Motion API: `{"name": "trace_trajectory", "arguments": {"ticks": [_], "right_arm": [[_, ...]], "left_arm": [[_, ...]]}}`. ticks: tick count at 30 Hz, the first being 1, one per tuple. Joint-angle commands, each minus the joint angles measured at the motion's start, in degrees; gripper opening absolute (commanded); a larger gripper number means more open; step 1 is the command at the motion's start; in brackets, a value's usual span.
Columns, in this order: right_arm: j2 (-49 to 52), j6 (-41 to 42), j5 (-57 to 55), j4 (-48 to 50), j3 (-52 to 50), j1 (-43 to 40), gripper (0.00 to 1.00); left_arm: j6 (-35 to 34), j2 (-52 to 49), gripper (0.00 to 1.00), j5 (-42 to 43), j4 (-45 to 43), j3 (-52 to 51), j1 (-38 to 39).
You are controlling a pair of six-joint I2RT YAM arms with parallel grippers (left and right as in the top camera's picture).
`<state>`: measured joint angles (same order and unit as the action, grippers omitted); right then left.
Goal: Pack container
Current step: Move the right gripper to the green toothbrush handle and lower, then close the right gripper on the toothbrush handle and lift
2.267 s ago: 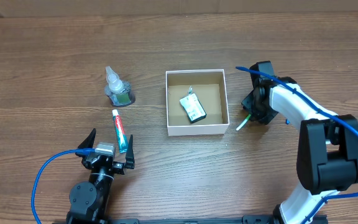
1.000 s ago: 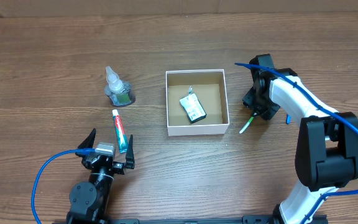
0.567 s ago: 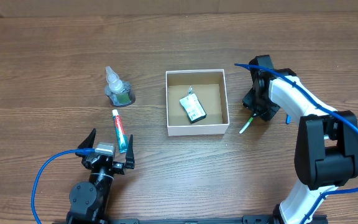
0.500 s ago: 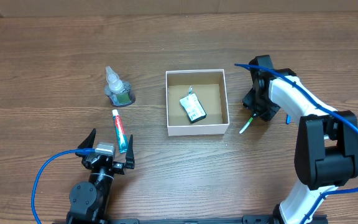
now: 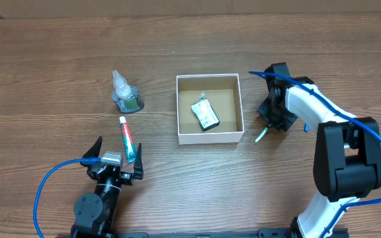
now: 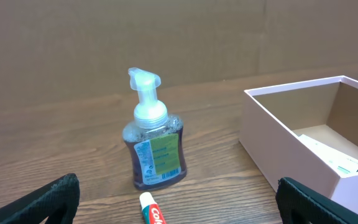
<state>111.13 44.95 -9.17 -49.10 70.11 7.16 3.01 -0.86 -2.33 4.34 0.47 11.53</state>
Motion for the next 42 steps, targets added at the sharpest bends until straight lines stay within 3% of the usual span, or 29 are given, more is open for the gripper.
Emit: {"name": "trace_trajectory", "arguments": {"ticks": [1,9,29,42], "right_arm": [[0.28,-0.02,0.22,-0.28,-0.66,-0.22,0.23],[0.15,-1.73,-1.68,-0.76,-0.59,-0.22,0.13],[-3.89,-7.3,-4.94,-6.64,5.64,-0.22,0.07],[-7.54,-18.08,-2.38,-21.18,25.2,-0.09,0.09]], "left_arm": [[0.66,0.59,1.0,0.46,-0.17,-0.2,-0.26],[0.66,0.59,1.0,0.46,-0.17,-0.2,-0.26],[0.66,0.59,1.0,0.46,-0.17,-0.2,-0.26],[0.66,0.59,1.0,0.46,-0.17,-0.2,-0.26]]}}
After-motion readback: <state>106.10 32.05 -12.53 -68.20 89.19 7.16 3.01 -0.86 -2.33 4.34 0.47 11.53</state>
